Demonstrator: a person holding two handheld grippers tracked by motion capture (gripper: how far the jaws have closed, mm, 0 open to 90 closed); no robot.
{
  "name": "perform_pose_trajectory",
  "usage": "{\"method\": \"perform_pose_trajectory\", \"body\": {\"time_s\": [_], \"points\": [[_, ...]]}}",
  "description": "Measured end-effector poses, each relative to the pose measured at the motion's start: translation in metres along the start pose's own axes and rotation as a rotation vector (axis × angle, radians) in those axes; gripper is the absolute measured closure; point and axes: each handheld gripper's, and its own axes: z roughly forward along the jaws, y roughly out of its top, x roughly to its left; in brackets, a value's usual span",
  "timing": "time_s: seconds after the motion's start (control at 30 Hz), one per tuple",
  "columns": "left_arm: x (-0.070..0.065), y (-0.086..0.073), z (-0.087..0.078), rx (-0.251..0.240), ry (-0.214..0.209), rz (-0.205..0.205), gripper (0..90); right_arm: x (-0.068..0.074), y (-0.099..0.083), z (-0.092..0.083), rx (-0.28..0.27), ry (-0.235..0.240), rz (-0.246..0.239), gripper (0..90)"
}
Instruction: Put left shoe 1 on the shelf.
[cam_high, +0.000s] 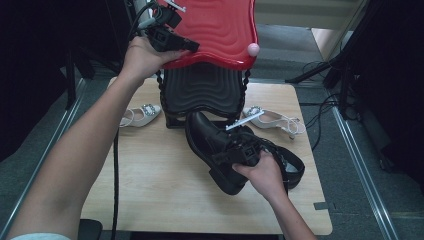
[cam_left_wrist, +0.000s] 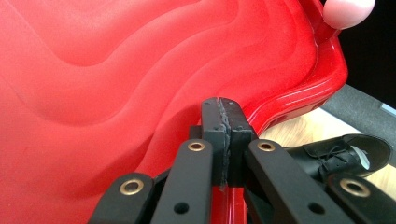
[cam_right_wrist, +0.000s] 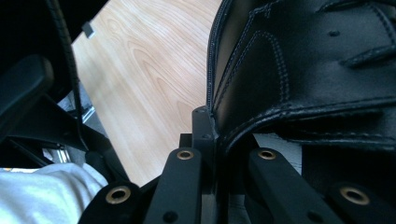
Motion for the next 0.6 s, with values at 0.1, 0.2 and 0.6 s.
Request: {"method": "perform_pose_trajectory", "body": {"time_s": [0.1, 0.2, 0.6], "points": [[0.0, 0.0, 0.0, 0.004, 0.005, 0.008, 90.0, 0.006, 0.005, -0.009, -0.026, -0.005, -0.02, 87.4], [0.0, 0.001, 0.0, 0.01, 0.003, 0.002, 90.0, 0.01, 0.013, -0.017, -0.05, 0.004, -0.026, 87.4], [0.002, 0.004, -0.001, 0.034, -0.01, -0.024, 90.0, -0.009, 0.063, -0.014, -0.151, -0.003, -0.01, 87.4]]}}
